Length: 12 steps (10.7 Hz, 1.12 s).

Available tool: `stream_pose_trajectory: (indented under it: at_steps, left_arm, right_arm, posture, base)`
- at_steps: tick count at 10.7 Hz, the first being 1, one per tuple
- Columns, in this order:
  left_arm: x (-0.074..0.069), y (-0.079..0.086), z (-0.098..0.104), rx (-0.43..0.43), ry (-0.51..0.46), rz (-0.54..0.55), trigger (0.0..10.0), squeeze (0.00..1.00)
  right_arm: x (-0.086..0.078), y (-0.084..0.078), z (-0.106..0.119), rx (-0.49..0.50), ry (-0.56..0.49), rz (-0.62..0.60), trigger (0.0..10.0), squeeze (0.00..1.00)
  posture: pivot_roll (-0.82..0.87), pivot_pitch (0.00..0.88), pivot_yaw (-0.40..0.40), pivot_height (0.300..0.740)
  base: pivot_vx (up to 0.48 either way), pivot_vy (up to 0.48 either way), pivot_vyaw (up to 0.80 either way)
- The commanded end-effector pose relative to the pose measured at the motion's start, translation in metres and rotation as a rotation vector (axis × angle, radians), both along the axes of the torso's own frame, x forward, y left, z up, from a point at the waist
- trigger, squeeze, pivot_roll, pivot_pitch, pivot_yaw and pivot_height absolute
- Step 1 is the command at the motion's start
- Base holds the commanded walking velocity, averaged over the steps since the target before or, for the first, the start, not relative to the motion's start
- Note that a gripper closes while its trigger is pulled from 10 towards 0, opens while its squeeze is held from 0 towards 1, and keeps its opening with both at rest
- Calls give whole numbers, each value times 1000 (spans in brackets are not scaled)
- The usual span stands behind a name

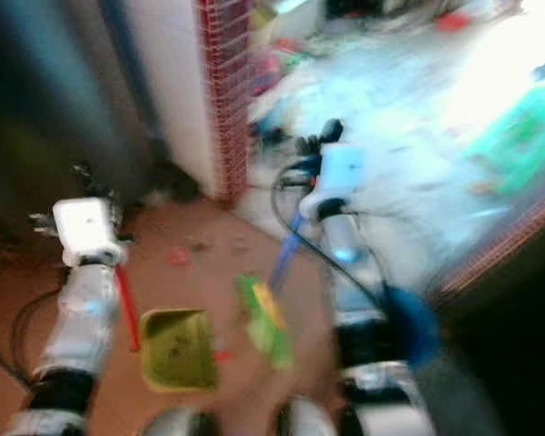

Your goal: Sweep floor

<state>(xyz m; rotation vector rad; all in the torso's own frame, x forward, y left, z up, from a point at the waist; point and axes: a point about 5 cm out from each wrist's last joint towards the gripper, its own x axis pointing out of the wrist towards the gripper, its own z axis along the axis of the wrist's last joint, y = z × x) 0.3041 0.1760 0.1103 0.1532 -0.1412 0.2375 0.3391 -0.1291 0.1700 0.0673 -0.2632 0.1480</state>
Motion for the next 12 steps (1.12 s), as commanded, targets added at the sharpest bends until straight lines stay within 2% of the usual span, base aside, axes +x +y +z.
stream_pose_trajectory:
  at_steps: [1, 3, 6, 7, 9, 10, 12]
  left_arm:
    - [3, 1, 12, -2, -53, -2, 10000, 0]
    - [3, -1, 13, 11, -68, -10, 10000, 0]
    - [8, -5, -1, 0, -15, -25, 10000, 0]
    - [11, -7, -4, 20, -15, -41, 10000, 0]
    - [16, -18, -7, 48, -46, -46, 10000, 0]
    - [21, -27, -14, 47, -20, -58, 10000, 0]
    - [20, -36, -26, 63, 4, -90, 10000, 0]
  right_arm:
    - [1, 4, 15, -22, -67, 13, 10000, 0]
    - [2, 5, 17, -11, -72, 18, 10000, 0]
    - [3, 3, 18, -23, -76, 8, 10000, 0]
    - [2, 2, 18, -32, -78, 0, 10000, 0]
    - [3, -2, 18, -39, -80, -17, 10000, 0]
    - [2, -3, 17, -58, -76, -30, 10000, 0]
    - [1, -9, 8, -112, -50, -73, 10000, 0]
  posture:
    - [-68, 64, -38, 740]
    - [-68, 64, -38, 740]
    - [-66, 60, -41, 740]
    - [-77, 62, -41, 740]
    - [-84, 64, -42, 740]
    - [-89, 64, -42, 740]
    - [-100, 63, -42, 740]
  base:
    - [0, 465, 800]
    - [0, 150, 0]
    - [0, 0, 0]
    - [0, 0, 0]
    - [0, 0, 0]
    - [0, 0, 0]
    - [0, 0, 0]
